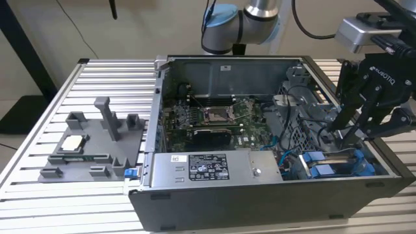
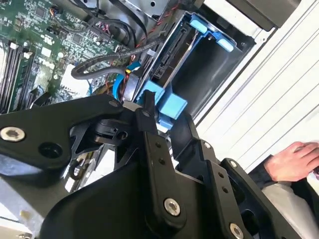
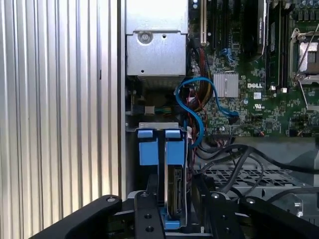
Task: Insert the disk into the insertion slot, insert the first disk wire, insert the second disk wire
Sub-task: 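Insert the disk into the insertion slot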
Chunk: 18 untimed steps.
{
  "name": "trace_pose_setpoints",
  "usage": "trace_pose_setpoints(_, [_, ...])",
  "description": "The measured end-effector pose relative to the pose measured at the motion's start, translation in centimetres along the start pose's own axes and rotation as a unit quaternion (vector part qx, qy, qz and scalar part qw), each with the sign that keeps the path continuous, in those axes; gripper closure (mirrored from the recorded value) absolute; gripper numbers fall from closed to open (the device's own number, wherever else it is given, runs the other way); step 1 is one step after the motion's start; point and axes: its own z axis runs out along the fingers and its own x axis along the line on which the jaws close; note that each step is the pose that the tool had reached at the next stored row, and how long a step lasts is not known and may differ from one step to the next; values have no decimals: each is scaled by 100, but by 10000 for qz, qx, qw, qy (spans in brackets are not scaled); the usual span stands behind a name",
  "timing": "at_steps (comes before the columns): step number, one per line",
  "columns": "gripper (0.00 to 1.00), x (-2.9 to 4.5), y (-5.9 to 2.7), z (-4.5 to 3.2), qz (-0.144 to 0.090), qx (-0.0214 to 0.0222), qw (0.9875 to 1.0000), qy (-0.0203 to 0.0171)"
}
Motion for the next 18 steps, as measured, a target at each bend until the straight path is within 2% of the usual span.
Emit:
trace_pose_setpoints(6, [60,0,4,-126,0,-1,10000,6])
trace_pose_setpoints(15, [60,0,4,-127,0,0,10000,6])
trace_pose_setpoints(18, [60,0,5,-153,0,0,10000,6])
